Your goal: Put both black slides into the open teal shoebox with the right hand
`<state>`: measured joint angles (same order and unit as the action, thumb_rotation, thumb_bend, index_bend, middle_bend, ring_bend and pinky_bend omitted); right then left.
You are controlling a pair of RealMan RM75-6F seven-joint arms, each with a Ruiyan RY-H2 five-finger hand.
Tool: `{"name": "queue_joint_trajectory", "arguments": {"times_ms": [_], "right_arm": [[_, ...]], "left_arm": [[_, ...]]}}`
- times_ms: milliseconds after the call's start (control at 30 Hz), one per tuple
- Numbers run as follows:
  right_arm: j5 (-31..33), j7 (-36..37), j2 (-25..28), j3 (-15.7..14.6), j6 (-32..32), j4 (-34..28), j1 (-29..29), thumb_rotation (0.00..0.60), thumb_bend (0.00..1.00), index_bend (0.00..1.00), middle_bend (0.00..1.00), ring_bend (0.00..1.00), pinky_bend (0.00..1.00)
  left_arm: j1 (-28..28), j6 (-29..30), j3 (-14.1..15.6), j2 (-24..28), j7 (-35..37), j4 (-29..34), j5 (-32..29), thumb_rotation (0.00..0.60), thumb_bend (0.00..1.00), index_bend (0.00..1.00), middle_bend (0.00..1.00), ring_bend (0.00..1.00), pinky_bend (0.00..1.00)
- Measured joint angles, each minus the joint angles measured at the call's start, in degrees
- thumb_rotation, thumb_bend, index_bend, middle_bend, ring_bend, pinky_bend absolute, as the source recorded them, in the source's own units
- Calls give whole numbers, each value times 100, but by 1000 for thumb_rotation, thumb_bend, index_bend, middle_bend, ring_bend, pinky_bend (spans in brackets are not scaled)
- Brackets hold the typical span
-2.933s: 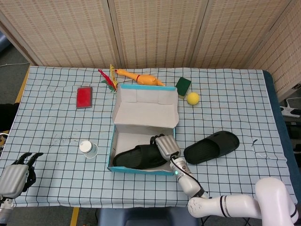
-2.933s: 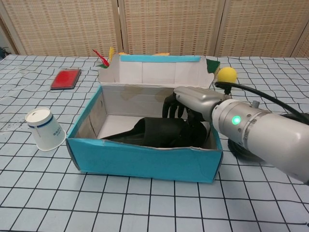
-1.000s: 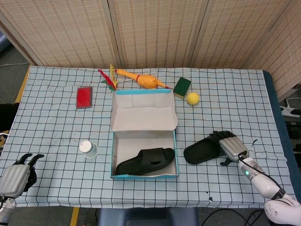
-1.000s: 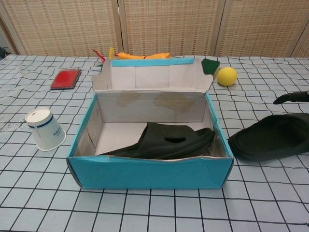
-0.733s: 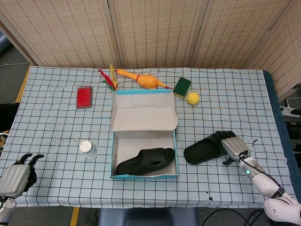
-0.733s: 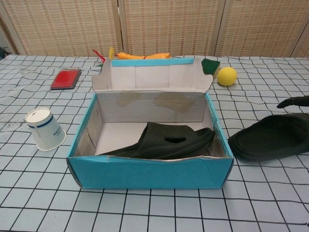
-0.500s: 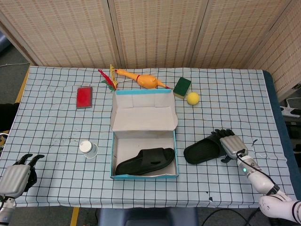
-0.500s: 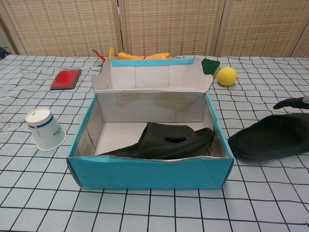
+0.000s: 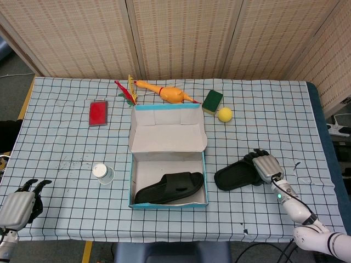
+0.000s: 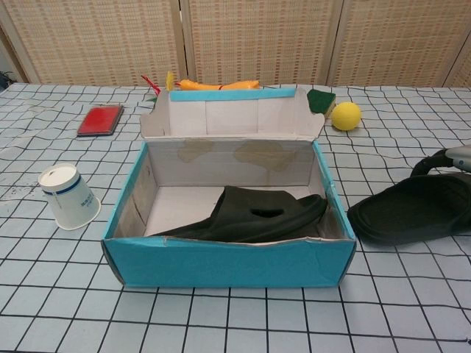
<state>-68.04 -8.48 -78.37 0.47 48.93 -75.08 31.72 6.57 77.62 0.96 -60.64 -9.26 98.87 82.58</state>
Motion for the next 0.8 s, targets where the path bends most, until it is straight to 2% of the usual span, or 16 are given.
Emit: {"name": "queue_joint_trajectory", "arguments": {"times_ms": [167,233,333,533,667,800], "right_arm": [[-77,27,-17,78,310,-26,-105,600,49,549,474,325,358],[-114,14,9,112,499,-99,-161,600,49,583,504,356,383],[-146,-139,65,185,945,-280,-289,600,49,587,513,360,385],[-286,-1130,109,359,2454,-872,-662,600,49,621,541,388,414],[-731,-1906,165,428,3563,-1646,-941,600,50,622,556,405,438],[-1404,-2075,154,472,3990,-2135,-1055,600,49,623,558,407,441]], "left_arm": [[-1,-7,0,2,-1,1,-20,600,367,220,64,156,414],[-2,-5,-2,4,1,2,-23,600,367,220,64,157,414],[2,-12,-2,6,3,6,-23,600,366,220,64,156,414],[6,-23,-2,-3,-21,8,-37,600,368,220,64,156,415],[9,-31,9,-9,-54,17,-30,600,367,220,65,156,414],[6,-25,16,-14,-69,18,-21,600,367,220,65,156,415]]}}
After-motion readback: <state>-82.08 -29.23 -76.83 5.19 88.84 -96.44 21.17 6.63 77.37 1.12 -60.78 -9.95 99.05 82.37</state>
